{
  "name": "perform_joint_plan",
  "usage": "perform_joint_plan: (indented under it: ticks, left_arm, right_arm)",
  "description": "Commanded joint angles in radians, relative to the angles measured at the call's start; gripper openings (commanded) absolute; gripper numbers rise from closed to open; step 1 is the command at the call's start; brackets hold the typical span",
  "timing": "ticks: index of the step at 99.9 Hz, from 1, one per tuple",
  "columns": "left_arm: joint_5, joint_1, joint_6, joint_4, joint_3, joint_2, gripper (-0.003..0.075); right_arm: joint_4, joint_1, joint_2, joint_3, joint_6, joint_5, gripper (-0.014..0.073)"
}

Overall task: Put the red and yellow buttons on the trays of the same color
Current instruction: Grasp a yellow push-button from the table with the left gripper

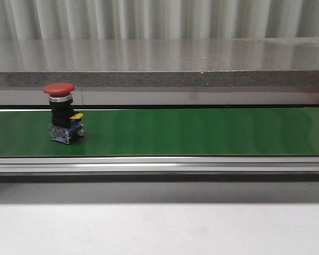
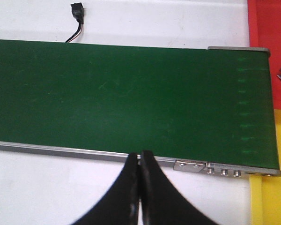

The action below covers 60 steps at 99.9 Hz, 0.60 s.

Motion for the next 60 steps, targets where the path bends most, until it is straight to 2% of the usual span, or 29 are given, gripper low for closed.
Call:
perform_joint_plan:
  ticks: [1,10,36,48,60]
  left_arm:
    - [-0.044,0.002,-0.009,0.012,-0.032,-0.038,0.0365]
    - [-0.044,0.002,-0.009,0.023,-0.032,-0.038,0.0309]
    - [-0.031,0.002,-0.009,0.023,-0.032,-0.064,0.0083]
    - [0.004,0.002,-0.011,0.004,-0.032,-0.108,0.0034]
    - [0.041,0.0,-0.011,-0.021,-0.032,-0.169,0.0022]
  right_arm:
    - [0.01,0.002,-0.006,-0.026,-0.011,-0.044,-0.0067]
    - [0.01,0.002,-0.006,-0.026,-0.011,-0.044,-0.0067]
    - [0.01,0.002,-0.006,-0.026,-0.011,-0.044,-0.0067]
    - [0.01,0.002,-0.006,-0.026,-0.011,-0.044,-0.0067]
    - [0.01,0.002,-0.006,-0.026,-0.011,-0.044,-0.0067]
